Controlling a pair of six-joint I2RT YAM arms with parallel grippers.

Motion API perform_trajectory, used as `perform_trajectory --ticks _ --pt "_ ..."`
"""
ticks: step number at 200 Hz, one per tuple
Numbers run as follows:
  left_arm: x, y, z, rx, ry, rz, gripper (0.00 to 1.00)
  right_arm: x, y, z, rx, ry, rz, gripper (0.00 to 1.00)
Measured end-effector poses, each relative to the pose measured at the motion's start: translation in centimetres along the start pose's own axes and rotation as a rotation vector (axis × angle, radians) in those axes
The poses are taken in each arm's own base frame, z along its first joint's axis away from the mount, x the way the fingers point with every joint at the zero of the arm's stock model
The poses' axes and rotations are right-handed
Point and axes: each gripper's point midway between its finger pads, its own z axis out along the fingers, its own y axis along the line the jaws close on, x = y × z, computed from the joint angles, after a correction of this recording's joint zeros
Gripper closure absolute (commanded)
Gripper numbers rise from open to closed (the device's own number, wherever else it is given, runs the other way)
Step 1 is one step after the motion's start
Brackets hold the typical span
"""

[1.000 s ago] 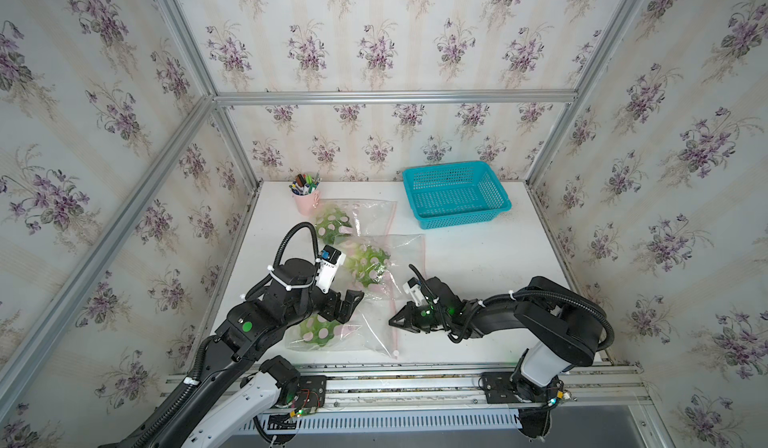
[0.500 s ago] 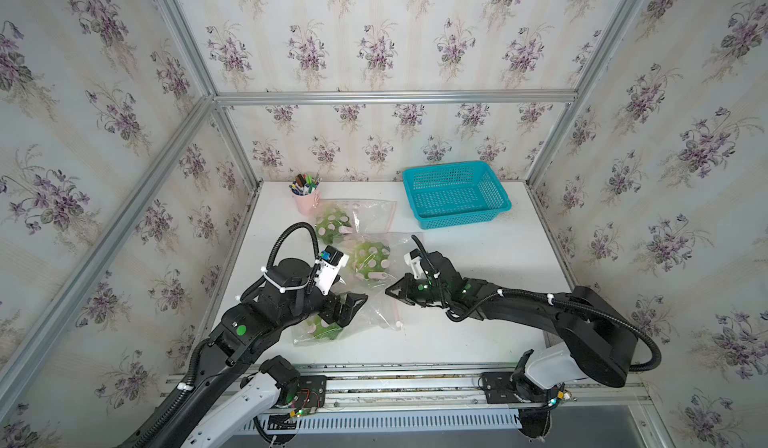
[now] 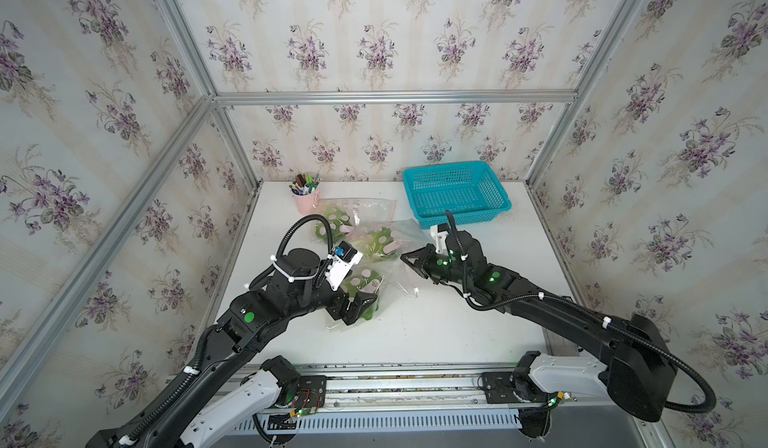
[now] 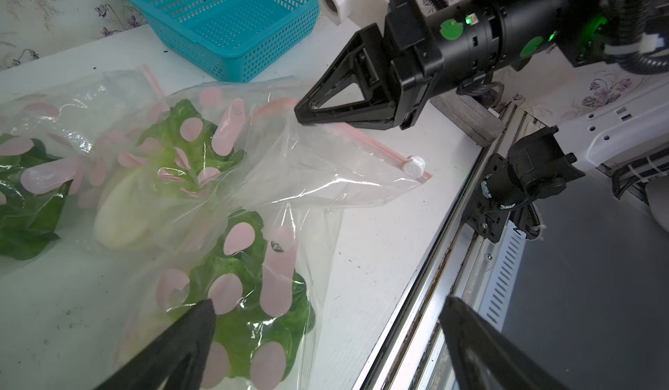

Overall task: Open the zip-top bag and take out the chinese cabbages
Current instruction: Adjust the zipper food storage bag at the center of the board.

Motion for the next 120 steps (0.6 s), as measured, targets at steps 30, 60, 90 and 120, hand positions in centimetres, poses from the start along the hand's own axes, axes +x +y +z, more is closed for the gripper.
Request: perform_trajectory --ticks 30,60,90,120 --pt "0.0 -0.8 0.6 0.03 0.023 0.058 0.01 -1.4 1.8 -2.5 -0.03 -0.085 0.022 1.0" --pt "-0.1 -2.7 0.8 0.087 0.027 0.152 0.01 -3.4 3.6 -3.6 -0.012 -0.171 0.026 1.0" --pt "-1.0 -3.8 0.8 0.098 -0.006 0.224 0.01 -4.6 3.6 -2.4 0.065 -0.203 0.024 1.0" --pt "-1.8 -4.3 1.2 0.057 -0.036 0.27 0.01 -5.2 2.9 -1.9 0.116 -0.234 0.026 1.0"
